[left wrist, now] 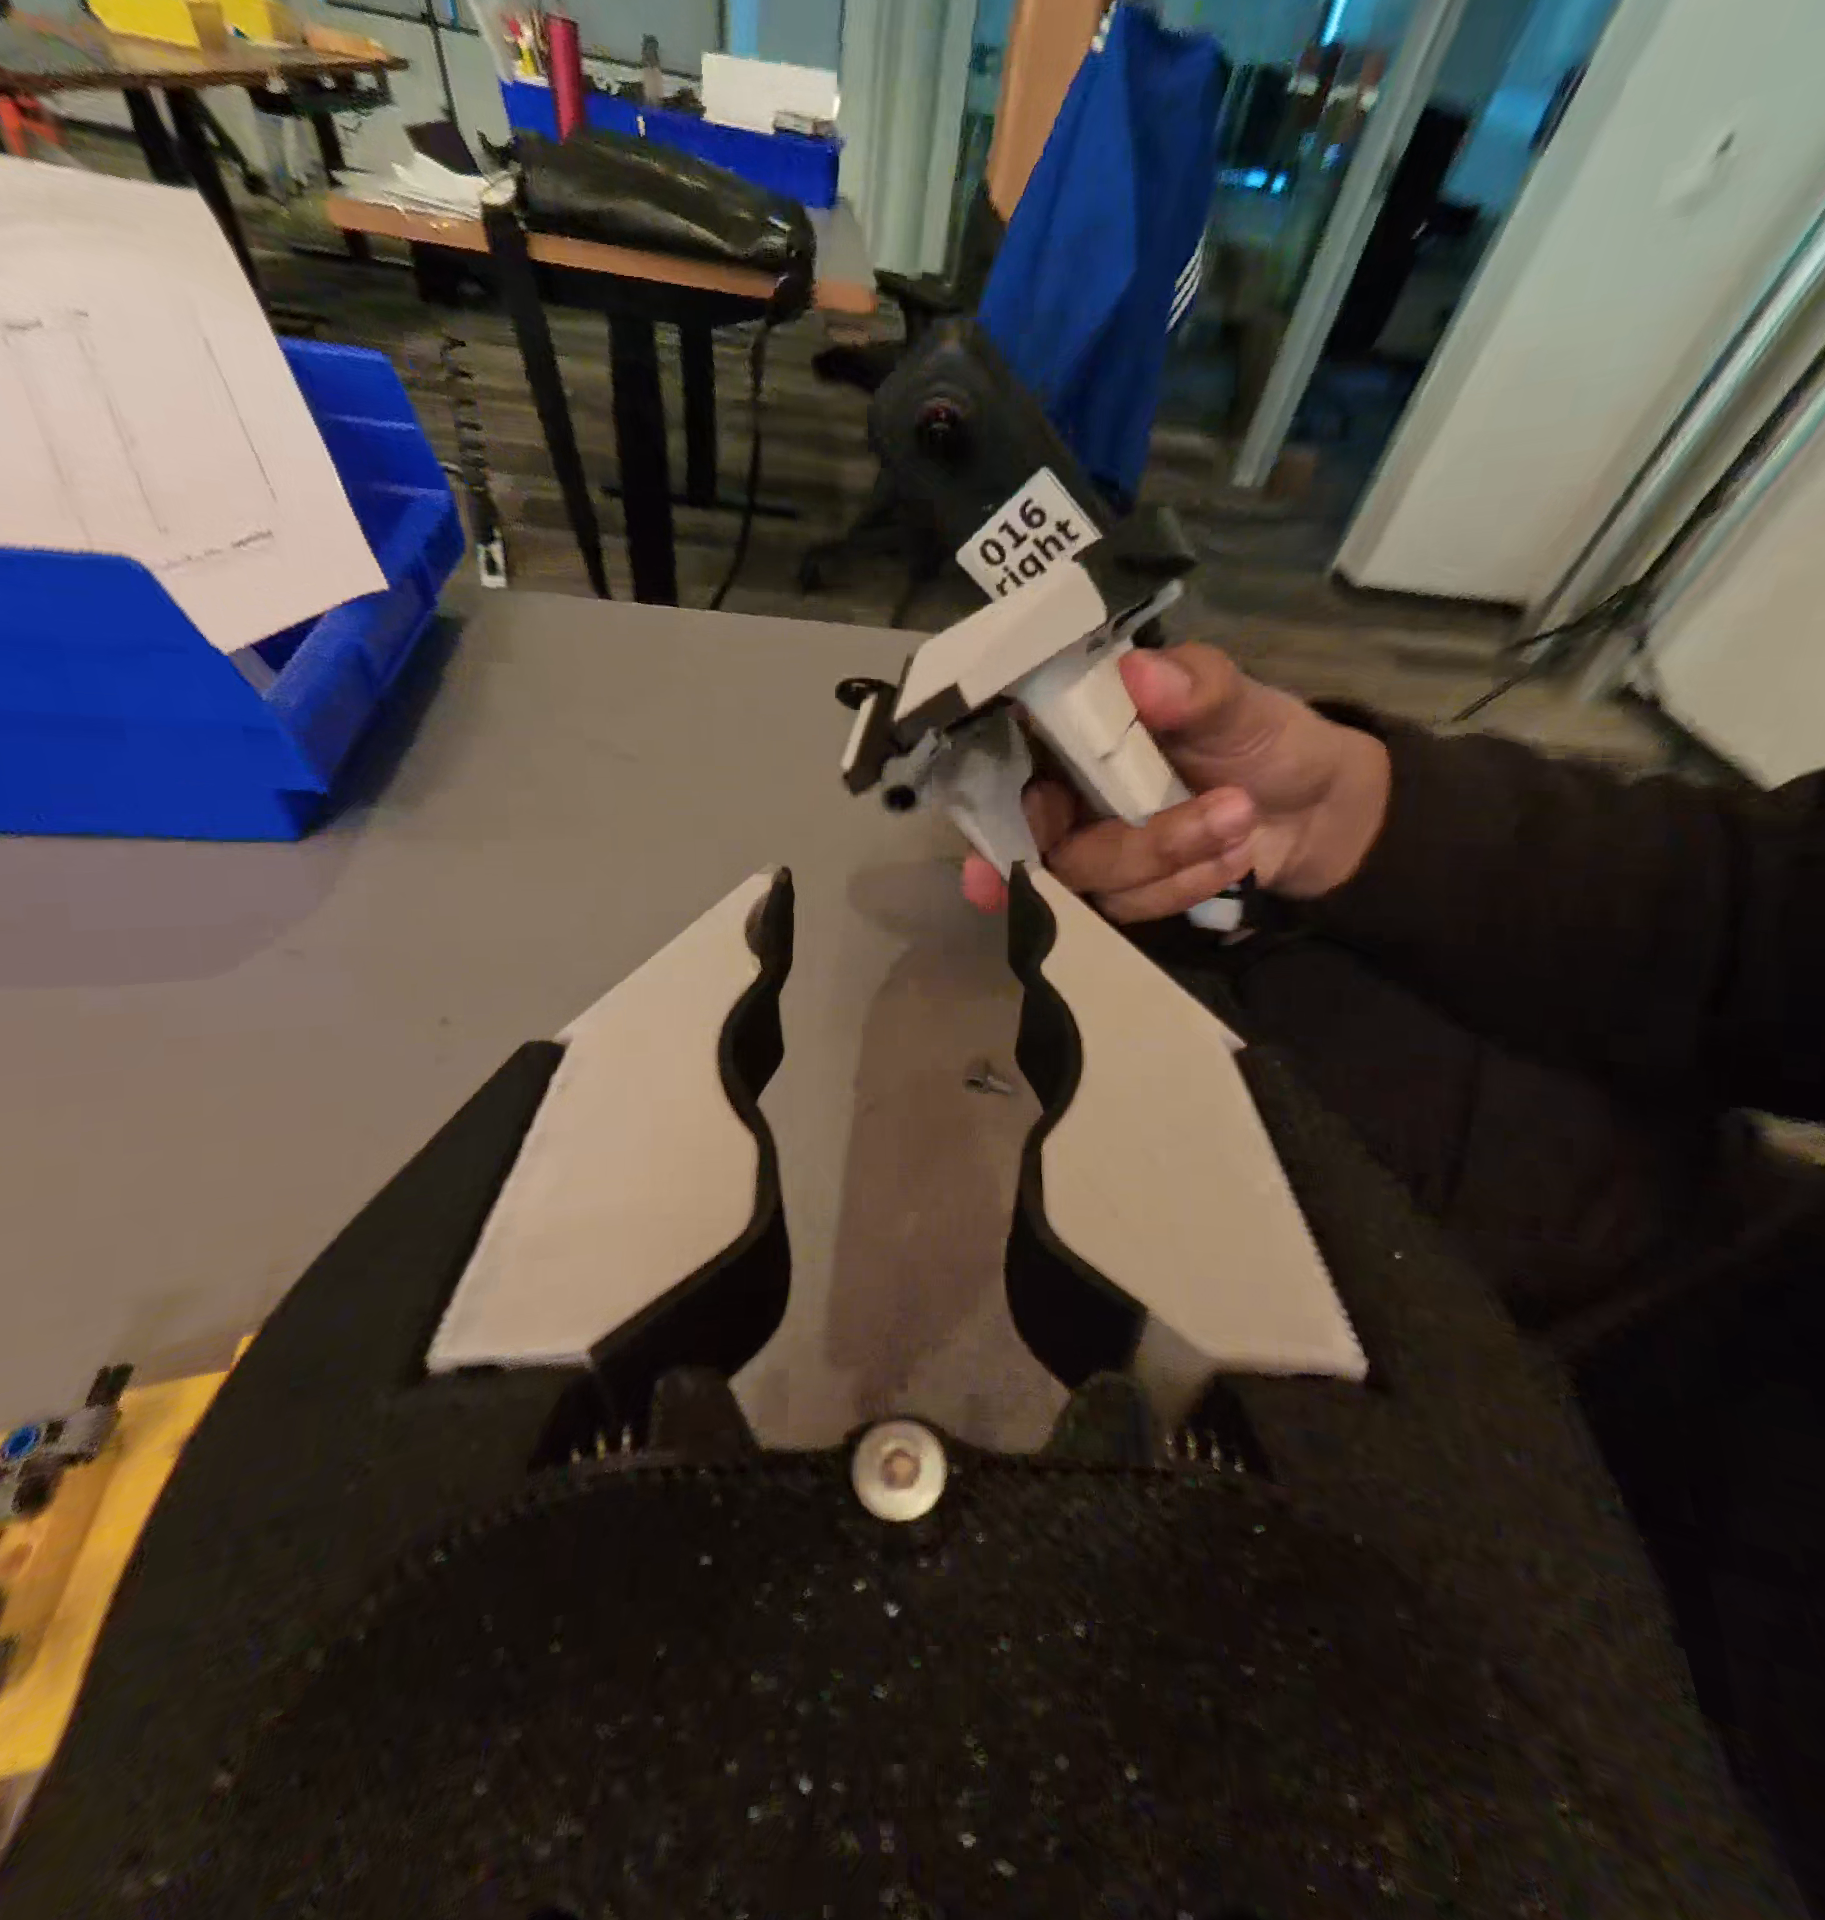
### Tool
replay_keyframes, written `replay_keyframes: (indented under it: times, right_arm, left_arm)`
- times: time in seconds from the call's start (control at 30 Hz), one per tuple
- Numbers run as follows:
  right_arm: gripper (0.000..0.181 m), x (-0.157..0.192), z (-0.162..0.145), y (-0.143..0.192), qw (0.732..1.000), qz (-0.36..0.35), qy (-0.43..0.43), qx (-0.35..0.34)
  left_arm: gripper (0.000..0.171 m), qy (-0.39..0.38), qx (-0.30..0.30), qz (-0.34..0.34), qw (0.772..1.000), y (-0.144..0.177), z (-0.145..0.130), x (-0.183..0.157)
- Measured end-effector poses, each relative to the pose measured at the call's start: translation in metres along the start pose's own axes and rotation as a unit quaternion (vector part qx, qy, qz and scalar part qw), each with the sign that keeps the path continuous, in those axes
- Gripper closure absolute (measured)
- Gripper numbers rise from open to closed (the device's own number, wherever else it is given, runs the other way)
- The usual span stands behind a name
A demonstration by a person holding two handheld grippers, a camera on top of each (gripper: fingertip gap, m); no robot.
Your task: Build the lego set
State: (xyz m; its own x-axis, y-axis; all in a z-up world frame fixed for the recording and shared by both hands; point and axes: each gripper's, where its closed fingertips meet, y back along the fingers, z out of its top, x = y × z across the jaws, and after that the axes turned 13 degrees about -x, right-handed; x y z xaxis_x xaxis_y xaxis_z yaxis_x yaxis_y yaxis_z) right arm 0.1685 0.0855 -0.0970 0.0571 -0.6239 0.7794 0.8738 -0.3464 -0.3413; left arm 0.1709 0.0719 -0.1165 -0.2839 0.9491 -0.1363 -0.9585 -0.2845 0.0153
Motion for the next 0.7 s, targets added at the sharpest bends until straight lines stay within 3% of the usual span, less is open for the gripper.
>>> replay_keyframes:
  times: [0.17,0.4,0.6,0.7]
  right_arm:
    - [0.173,-0.011,-0.009,0.012,0.998,-0.002,-0.059,0.001]
    - [0.172,-0.011,-0.015,0.009,0.997,0.003,-0.078,0.011]
    - [0.146,-0.008,-0.003,0.008,1.000,-0.002,0.019,0.000]
    - [0.157,0.003,0.002,0.010,0.996,0.023,0.087,0.007]
  left_arm:
    - [0.156,-0.044,0.001,0.008,0.999,-0.008,-0.004,-0.005]
    - [0.168,-0.043,0.006,0.013,0.999,-0.006,-0.006,-0.003]
    - [0.167,-0.029,-0.010,0.011,0.999,0.000,0.001,-0.002]
    - [0.167,-0.011,-0.026,-0.004,1.000,0.004,0.006,-0.005]
